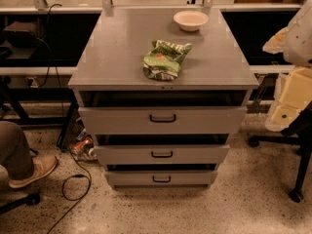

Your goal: Open bottom drawer

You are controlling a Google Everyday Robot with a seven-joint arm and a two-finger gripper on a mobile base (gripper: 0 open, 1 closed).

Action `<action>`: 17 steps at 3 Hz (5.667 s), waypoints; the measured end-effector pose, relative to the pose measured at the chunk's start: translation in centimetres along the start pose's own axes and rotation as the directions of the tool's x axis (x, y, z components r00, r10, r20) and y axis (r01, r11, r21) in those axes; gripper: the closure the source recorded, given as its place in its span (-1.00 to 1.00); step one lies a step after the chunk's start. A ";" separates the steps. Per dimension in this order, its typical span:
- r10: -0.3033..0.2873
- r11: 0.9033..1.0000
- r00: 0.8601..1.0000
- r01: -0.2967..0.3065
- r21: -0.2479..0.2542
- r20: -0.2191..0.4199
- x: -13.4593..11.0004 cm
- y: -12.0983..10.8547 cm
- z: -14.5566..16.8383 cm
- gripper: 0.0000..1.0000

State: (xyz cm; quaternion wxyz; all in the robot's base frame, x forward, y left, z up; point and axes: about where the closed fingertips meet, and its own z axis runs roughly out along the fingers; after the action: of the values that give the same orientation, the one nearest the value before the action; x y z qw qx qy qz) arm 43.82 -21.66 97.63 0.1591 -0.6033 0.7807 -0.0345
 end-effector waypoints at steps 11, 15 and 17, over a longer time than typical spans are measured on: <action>-0.106 0.961 0.983 0.140 -0.239 0.148 6.0 16.1 52.0 -1.00; -0.054 0.967 0.981 0.098 -0.235 0.187 12.7 10.3 67.2 -1.00; -0.026 0.975 0.968 0.080 -0.206 0.251 12.5 9.6 71.8 -1.00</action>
Offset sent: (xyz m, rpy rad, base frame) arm -0.0017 0.0168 -0.0574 0.0550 -0.0171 0.0893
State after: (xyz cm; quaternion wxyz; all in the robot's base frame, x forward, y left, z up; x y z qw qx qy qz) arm 52.91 -21.10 24.68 0.1880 -0.6373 0.7374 0.1210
